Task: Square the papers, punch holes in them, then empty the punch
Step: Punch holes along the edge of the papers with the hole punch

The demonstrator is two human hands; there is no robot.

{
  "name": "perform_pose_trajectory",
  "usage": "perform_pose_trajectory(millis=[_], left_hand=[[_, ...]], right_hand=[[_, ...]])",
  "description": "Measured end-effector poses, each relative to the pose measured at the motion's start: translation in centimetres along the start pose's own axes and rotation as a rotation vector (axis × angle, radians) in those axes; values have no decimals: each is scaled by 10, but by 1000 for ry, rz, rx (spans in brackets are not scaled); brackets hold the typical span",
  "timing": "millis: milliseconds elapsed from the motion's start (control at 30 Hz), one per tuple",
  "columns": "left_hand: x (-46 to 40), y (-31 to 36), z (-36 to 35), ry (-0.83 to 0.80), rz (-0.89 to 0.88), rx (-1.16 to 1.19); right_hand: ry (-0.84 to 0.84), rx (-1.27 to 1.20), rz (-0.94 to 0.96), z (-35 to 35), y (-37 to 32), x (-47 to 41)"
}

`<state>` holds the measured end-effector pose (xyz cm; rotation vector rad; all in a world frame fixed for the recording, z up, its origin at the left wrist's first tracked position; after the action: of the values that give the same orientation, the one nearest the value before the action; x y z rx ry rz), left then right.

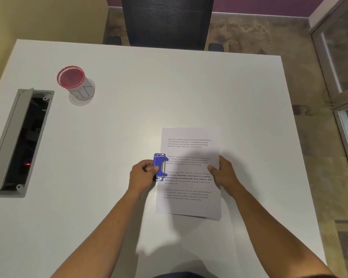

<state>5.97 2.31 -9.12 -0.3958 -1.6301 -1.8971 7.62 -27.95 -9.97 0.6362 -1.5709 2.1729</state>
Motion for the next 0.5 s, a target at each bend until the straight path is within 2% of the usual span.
perform_pose_trajectory(millis=[333,500], left_hand=[[-4,-2,-4,-64,27,24],[-13,5,-3,-15,30,-101]], right_hand=[[-6,19,-26,-1,2,0],[12,43,-52,-2,3,-2]])
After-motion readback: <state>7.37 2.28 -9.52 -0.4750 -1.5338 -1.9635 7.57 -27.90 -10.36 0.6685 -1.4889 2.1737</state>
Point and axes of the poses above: each hand's wrist, its own x-axis away from the middle knuckle, its own z-axis out of the back of the hand, y = z × x, the point moved 8 cm from there along -x, towards the middle knuckle, and after that the axes turned 6 degrees about x, right-handed, at the moved point
